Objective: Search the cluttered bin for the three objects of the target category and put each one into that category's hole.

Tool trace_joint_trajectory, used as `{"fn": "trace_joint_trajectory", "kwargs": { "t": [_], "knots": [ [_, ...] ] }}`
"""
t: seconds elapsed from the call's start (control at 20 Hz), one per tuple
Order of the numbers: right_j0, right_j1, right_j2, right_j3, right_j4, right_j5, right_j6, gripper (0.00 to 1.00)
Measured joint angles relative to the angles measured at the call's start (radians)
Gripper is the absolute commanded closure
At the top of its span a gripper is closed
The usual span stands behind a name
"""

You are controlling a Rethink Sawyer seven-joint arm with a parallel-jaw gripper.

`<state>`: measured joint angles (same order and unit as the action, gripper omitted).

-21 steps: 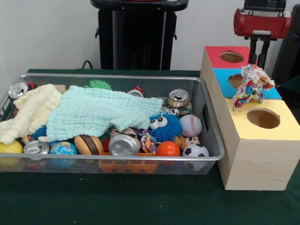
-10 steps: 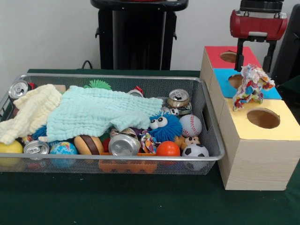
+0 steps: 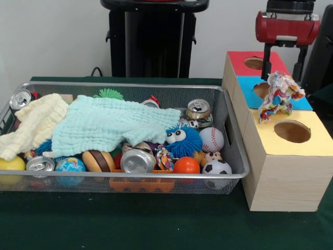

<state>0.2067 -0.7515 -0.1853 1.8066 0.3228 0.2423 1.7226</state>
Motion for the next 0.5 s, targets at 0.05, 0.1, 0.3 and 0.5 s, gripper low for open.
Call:
{"fn": "trace_joint_trajectory", "kwargs": {
  "t": [0.05,0.1,0.3,0.5],
  "knots": [
    [0.000,0.000,0.000,0.000,0.003,0.000,0.000,0.00],
    [0.000,0.000,0.000,0.000,0.004,0.000,0.000,0.00],
    [0.000,0.000,0.000,-0.001,0.014,0.000,0.000,0.00],
    [0.000,0.001,0.000,-0.009,0.022,0.000,0.000,0.00]
  ]
}}
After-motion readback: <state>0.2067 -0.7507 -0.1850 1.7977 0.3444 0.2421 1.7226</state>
